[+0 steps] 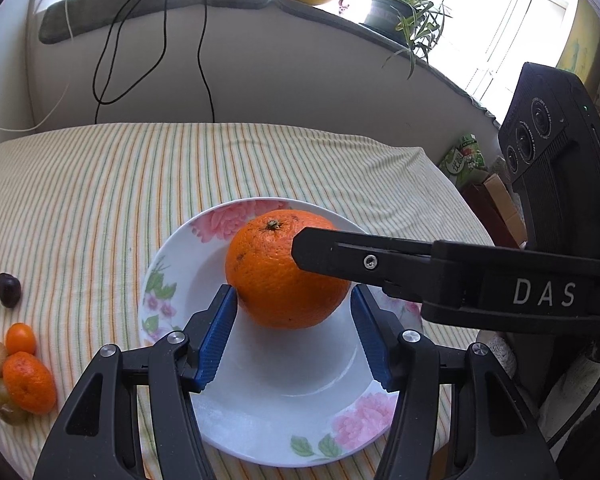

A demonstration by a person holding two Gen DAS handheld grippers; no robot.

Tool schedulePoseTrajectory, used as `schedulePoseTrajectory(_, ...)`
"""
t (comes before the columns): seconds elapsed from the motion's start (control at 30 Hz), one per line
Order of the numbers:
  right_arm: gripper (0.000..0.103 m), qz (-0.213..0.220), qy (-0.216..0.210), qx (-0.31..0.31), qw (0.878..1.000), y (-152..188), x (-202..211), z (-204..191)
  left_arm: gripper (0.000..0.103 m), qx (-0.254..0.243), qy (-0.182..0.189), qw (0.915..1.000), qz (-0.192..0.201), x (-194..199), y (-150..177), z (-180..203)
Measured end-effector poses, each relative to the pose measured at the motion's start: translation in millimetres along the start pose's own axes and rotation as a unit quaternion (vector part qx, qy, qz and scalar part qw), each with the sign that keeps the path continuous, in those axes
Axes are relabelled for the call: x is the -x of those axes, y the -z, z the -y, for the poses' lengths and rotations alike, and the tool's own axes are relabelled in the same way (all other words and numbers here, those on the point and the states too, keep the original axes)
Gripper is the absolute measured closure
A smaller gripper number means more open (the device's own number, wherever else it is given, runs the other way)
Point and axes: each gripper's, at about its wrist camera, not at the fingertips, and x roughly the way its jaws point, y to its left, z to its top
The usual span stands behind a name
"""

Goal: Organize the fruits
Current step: 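Carry the large orange with the left tool onto the white plate and release, then move the left tool to the second large orange and grasp it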

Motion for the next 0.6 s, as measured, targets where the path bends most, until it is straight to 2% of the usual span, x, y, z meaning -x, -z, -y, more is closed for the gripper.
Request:
schedulePoseTrajectory(0.1, 0.043, 0.013, 0.018, 0.015, 1.0, -2.0, 9.5, -4.4, 0.046, -0.003, -0.001, 1.0, -0.002, 0.4, 3.6, 0.8)
schedulePoseTrajectory(0.33, 0.031, 0.033, 0.029, 0.021, 0.999, -1.1, 25.3, -5.1, 0.043, -0.002, 0.001, 1.0, 0.001, 9.9, 12.3, 0.0)
schedulePoseTrajectory(0.6, 0.028, 0.063, 0.049, 0.033, 0.996, 6.8, 42.6, -9.6, 0.043, -0.012, -0.008, 0.9996, 0.025, 32.6, 21.0, -1.8)
